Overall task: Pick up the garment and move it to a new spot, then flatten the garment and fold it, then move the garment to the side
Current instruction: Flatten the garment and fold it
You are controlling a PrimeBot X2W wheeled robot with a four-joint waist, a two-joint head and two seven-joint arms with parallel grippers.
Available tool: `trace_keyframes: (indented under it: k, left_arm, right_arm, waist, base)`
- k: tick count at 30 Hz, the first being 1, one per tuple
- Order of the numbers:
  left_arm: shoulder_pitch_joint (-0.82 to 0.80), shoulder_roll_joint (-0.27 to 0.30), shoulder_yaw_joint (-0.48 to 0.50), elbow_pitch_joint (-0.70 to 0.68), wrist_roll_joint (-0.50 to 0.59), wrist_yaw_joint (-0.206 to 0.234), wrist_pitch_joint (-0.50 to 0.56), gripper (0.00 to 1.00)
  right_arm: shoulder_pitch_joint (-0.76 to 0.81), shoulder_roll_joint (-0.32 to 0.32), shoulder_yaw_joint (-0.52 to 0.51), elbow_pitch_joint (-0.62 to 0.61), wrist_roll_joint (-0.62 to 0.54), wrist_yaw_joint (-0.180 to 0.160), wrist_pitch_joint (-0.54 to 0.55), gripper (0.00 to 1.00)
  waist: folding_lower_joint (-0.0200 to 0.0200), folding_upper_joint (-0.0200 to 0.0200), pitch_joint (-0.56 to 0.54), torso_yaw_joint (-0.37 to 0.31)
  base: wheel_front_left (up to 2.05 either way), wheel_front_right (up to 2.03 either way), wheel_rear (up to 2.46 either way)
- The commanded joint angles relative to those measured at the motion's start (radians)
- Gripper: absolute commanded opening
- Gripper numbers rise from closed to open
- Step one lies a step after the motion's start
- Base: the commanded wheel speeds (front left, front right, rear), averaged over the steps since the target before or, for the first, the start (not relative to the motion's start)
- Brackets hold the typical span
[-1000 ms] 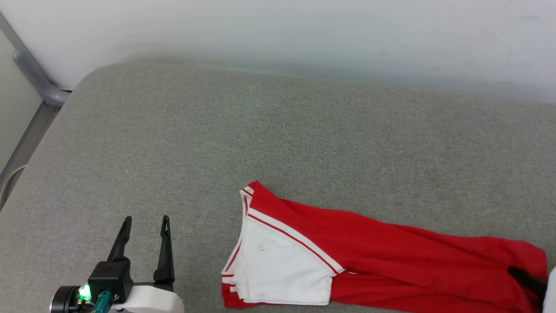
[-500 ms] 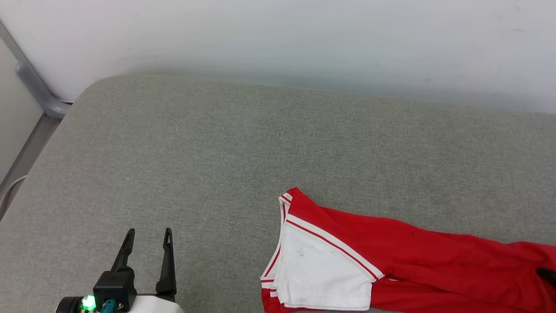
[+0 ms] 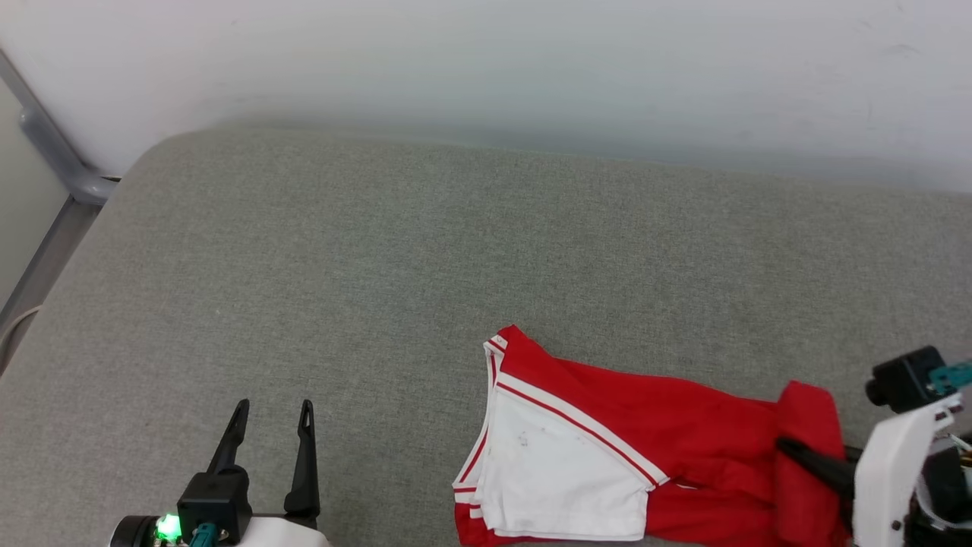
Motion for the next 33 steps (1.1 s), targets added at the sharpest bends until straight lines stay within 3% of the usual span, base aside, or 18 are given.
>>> trace_keyframes:
  k: [1, 11, 12, 18, 28, 33]
  left_arm:
    - [-0.007, -0.001, 0.004, 0.001, 0.005, -0.005, -0.002, 1.00]
    - [-0.046, -0.014, -0.004, 0.007, 0.018, -0.021, -0.002, 1.00]
    - [-0.059, -0.016, -0.004, 0.011, 0.018, -0.024, -0.002, 1.00]
    - [-0.082, -0.021, -0.011, 0.017, 0.020, -0.030, -0.002, 1.00]
    - [-0.111, -0.029, -0.025, 0.027, 0.016, -0.033, -0.002, 1.00]
    - [-0.125, -0.034, -0.035, 0.032, 0.015, -0.033, -0.002, 1.00]
  right_arm:
    - [-0.018, 0.009, 0.006, -0.007, -0.006, -0.001, 0.005, 0.00]
    - [-0.279, 0.145, 0.261, 0.000, -0.141, -0.001, 0.062, 0.00]
    - [-0.348, 0.182, 0.331, 0.040, -0.161, -0.001, 0.054, 0.00]
    - [-0.457, 0.249, 0.448, 0.169, -0.193, -0.001, 0.038, 0.00]
    - [-0.563, 0.367, 0.555, 0.417, -0.177, -0.001, -0.034, 0.00]
    - [-0.578, 0.394, 0.625, 0.493, -0.161, -0.001, -0.047, 0.00]
  waist:
    - [0.0000, 0.0000, 0.003, 0.001]
    - [0.0000, 0.0000, 0.043, 0.037]
    - [0.0000, 0.0000, 0.055, 0.048]
    - [0.0000, 0.0000, 0.076, 0.071]
    - [0.0000, 0.0000, 0.121, 0.102]
    - [0.0000, 0.0000, 0.135, 0.108]
  base:
    - [0.00, 0.00, 0.00]
    - [0.00, 0.00, 0.00]
    - [0.00, 0.00, 0.00]
    - [0.00, 0.00, 0.00]
    - [0.00, 0.00, 0.00]
    - [0.00, 0.00, 0.00]
